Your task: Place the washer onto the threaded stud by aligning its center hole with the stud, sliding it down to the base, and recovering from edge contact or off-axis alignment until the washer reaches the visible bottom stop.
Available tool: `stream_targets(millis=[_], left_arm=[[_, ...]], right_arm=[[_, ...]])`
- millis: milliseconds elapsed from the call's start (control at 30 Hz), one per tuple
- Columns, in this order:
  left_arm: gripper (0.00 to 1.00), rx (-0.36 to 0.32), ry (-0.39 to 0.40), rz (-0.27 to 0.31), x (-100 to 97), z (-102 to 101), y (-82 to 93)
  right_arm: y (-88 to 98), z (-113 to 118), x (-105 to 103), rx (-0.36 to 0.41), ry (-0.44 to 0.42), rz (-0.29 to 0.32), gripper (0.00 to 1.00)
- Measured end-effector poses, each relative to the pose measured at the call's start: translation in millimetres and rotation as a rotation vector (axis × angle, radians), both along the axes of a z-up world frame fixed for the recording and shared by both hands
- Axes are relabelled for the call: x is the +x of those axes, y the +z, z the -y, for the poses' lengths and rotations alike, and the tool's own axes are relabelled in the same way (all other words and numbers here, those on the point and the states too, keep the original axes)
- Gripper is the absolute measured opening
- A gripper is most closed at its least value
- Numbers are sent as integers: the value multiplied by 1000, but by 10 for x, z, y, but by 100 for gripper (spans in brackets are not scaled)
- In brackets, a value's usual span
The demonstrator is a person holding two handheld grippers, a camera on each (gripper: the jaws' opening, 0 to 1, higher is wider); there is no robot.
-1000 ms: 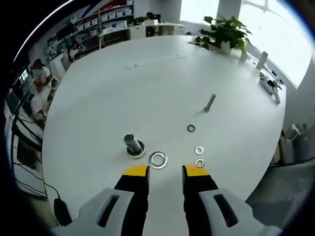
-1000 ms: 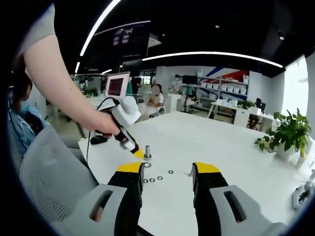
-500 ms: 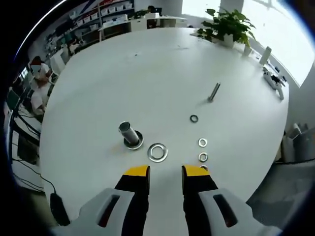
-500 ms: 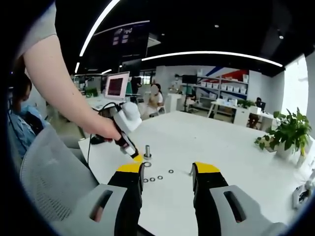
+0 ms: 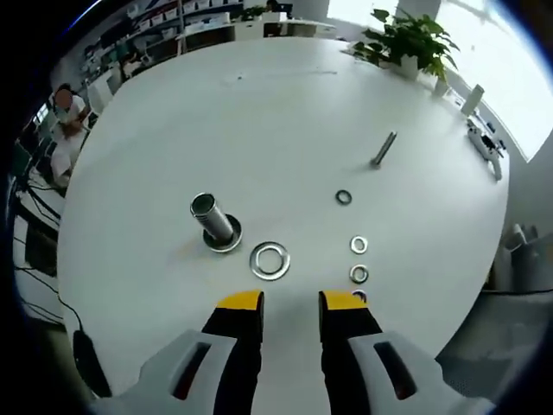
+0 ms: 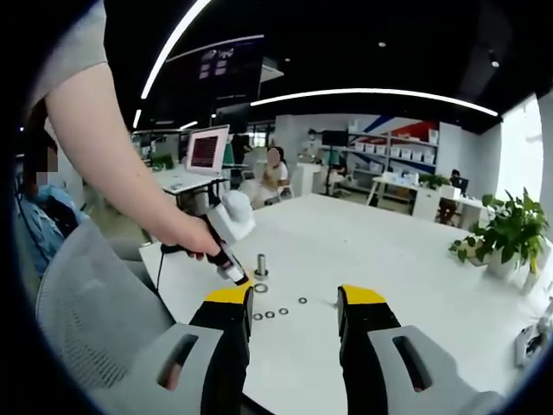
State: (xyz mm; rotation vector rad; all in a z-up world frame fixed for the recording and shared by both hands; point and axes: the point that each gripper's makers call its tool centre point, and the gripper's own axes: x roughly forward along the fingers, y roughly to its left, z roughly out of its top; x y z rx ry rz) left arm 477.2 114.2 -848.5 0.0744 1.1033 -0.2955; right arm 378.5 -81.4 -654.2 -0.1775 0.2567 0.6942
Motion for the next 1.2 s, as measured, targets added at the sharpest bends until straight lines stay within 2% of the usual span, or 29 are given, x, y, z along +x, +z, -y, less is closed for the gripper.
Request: stream_targets(millis=[200,400,733,1200], left_arm=[[24,-1,61,18,134,-46,-21],[24,16,51,11,175,6,-76],[24,43,64,-9,16,108,-19],[24,70,50,-14,86,80,-30]], right_arm=[[-6,23,7,8,-9,-8,41],[-11,10,0,6,-3,-10,41],[-24,14,3,5,-5,-16,41],[-30,42,17,6,-18,-16,41]])
